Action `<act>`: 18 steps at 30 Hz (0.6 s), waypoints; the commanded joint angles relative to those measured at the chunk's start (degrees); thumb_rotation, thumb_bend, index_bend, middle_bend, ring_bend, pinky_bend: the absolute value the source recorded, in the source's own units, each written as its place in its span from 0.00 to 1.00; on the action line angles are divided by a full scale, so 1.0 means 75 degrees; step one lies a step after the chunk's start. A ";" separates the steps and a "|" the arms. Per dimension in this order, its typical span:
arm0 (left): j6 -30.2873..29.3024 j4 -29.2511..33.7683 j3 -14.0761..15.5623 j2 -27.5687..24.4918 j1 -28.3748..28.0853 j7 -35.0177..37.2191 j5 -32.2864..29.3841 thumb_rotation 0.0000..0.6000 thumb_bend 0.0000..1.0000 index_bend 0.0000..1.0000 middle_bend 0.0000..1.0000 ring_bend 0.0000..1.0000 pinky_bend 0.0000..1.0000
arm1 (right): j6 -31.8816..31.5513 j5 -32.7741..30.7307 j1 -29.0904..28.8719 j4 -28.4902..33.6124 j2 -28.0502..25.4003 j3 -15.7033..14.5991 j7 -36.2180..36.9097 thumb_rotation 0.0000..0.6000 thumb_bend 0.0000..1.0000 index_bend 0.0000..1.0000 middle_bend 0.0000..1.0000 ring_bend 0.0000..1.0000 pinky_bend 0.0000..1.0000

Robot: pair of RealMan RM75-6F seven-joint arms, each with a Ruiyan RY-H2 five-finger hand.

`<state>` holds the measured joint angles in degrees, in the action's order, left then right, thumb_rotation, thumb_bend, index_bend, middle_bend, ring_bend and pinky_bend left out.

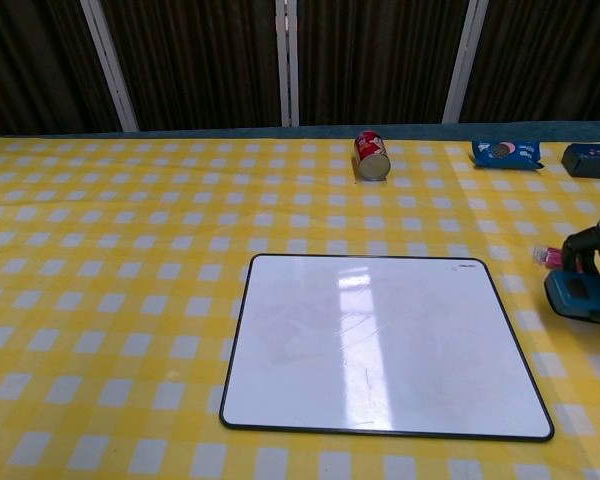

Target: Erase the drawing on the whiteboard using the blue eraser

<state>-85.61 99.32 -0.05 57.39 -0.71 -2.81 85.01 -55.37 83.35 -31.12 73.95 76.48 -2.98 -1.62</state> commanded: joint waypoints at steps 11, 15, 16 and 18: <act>-0.0132 0.0008 0.0013 -0.0111 0.0057 0.0255 0.0112 1.00 0.00 0.00 0.00 0.00 0.00 | -0.1550 0.0669 0.0613 0.1397 -0.0682 0.0125 0.0360 1.00 0.00 0.07 0.05 0.12 0.09; -0.0227 0.0002 0.0041 -0.0157 0.0099 0.0378 0.0220 1.00 0.00 0.00 0.00 0.00 0.00 | -0.2197 0.0932 0.0940 0.1720 -0.0998 0.0058 0.0304 1.00 0.00 0.07 0.02 0.05 0.01; -0.0277 -0.0009 0.0049 -0.0170 0.0119 0.0424 0.0267 1.00 0.00 0.00 0.00 0.00 0.00 | -0.2524 0.1041 0.1105 0.1771 -0.1090 0.0041 0.0279 1.00 0.00 0.06 0.01 0.02 0.00; -0.0345 -0.0055 0.0061 -0.0179 0.0146 0.0498 0.0333 1.00 0.00 0.00 0.00 0.00 0.00 | -0.3163 0.1181 0.1435 0.1747 -0.1192 0.0043 0.0158 1.00 0.00 0.04 0.00 0.00 0.00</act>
<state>-88.05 99.07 0.35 56.11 0.27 0.72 87.35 -74.07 90.27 -23.53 86.12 69.32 -2.47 0.61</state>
